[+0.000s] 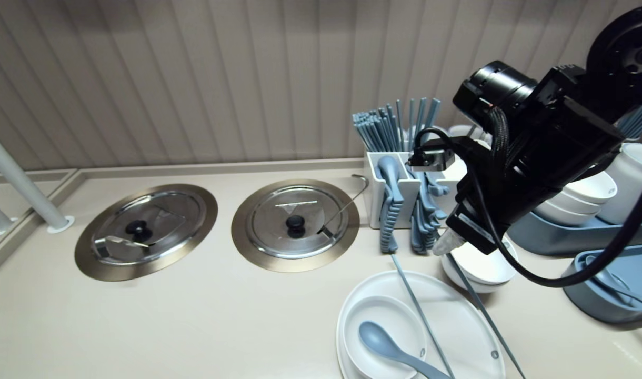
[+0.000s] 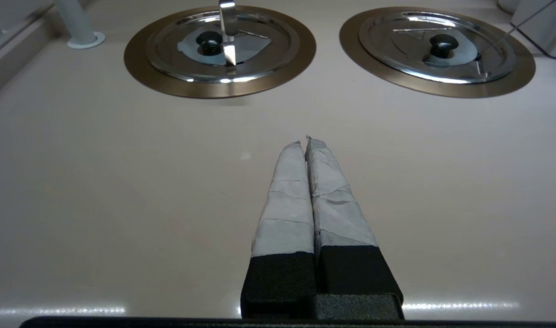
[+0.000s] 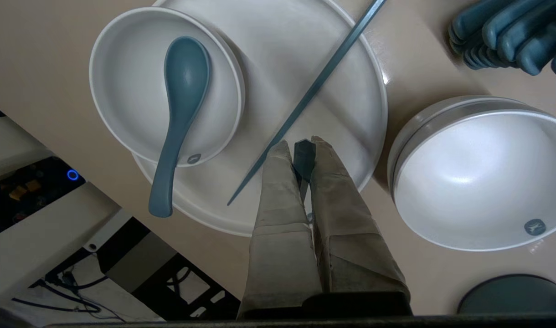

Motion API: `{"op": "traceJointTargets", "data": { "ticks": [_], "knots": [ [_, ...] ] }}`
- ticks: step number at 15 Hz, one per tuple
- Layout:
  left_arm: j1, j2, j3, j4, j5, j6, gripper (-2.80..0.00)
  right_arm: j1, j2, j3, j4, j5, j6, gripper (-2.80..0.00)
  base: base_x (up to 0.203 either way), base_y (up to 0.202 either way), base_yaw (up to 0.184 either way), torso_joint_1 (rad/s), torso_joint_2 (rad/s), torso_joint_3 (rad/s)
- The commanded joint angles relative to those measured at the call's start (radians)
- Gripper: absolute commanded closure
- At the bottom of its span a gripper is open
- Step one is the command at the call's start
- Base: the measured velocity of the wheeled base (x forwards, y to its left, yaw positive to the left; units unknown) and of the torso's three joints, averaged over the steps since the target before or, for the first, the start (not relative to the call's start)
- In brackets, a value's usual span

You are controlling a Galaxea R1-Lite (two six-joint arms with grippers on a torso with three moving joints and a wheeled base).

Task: Pick the chopsticks and place it on the plate

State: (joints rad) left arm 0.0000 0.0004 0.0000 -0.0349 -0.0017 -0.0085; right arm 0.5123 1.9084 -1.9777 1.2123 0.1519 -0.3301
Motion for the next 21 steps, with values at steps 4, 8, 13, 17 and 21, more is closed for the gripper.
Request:
{"op": "traceJointTargets", "data": {
  "ticks": [4,8,13,17,21],
  "knots": [
    [0.0,0.001,0.008,0.0,0.0,0.0,0.0,0.006,0.088,-0.005,0.007,-0.014,0.019,0.0,0.0,0.0,0.0,0.0,0.0,0.0],
    [0.0,0.0,0.008,0.0,0.0,-0.001,0.0,0.017,0.155,-0.015,-0.003,-0.02,0.034,0.0,0.0,0.0,0.0,0.0,0.0,0.0],
    [0.0,0.0,0.008,0.0,0.0,0.001,0.0,0.018,0.193,-0.015,-0.028,-0.041,0.048,0.0,0.0,0.0,0.0,0.0,0.0,0.0],
    [0.0,0.0,0.008,0.0,0.0,0.001,0.0,0.017,0.215,-0.015,-0.074,-0.055,0.071,0.0,0.0,0.0,0.0,0.0,0.0,0.0],
    [0.0,0.0,0.008,0.0,0.0,0.001,0.0,0.02,0.221,-0.015,-0.083,-0.055,0.075,0.0,0.0,0.0,0.0,0.0,0.0,0.0]
  ]
}}
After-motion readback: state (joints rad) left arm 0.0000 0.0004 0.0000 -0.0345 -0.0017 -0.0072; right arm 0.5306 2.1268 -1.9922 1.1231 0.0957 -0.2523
